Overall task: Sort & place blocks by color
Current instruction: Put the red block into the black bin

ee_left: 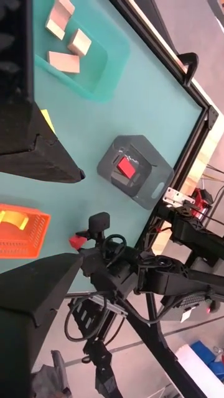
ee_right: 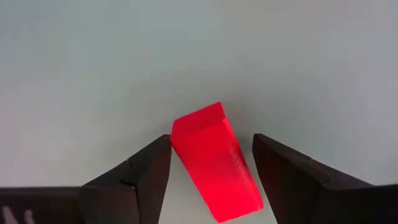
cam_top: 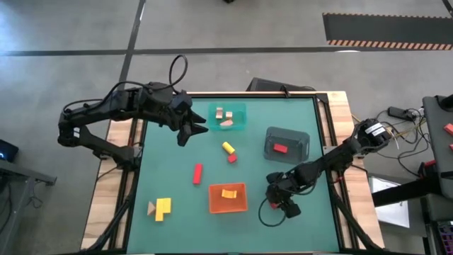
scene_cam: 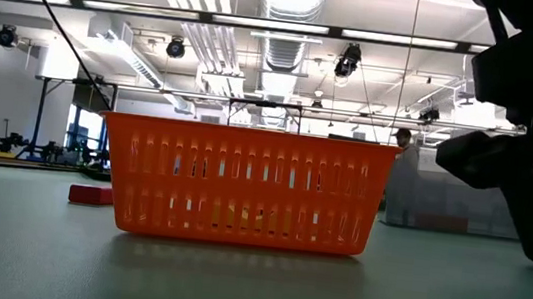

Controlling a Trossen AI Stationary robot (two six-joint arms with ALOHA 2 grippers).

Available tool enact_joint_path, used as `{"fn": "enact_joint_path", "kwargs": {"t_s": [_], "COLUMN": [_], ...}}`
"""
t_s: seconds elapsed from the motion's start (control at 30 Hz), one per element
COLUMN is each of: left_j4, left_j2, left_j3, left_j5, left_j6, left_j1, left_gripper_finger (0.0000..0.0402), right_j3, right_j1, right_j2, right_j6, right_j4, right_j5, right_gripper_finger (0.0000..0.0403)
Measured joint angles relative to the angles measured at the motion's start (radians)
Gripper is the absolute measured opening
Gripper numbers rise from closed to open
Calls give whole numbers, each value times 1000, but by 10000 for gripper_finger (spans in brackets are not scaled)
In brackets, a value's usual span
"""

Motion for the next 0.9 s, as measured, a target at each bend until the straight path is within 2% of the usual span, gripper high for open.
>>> {"fn": "enact_joint_path", "kwargs": {"t_s": [0.2, 0.5, 0.63, 0.9], "left_j4": [2, 8, 8, 8], "left_j2": [8, 17, 22, 30], "left_j3": [0, 0, 0, 0], "left_j5": [-2, -5, -5, -55], "left_j6": [23, 30, 49, 99], "left_j1": [0, 0, 0, 3], "left_gripper_finger": [180, 180, 180, 180], "right_j3": [-15, -17, -16, 70], "right_j1": [-6, -11, -15, -75], "right_j2": [0, -2, -20, -106], "right_j6": [-5, 0, 35, 134], "right_j4": [22, 22, -23, -251], "right_j5": [-26, -27, -22, -18], "right_gripper_finger": [190, 120, 118, 118]}}
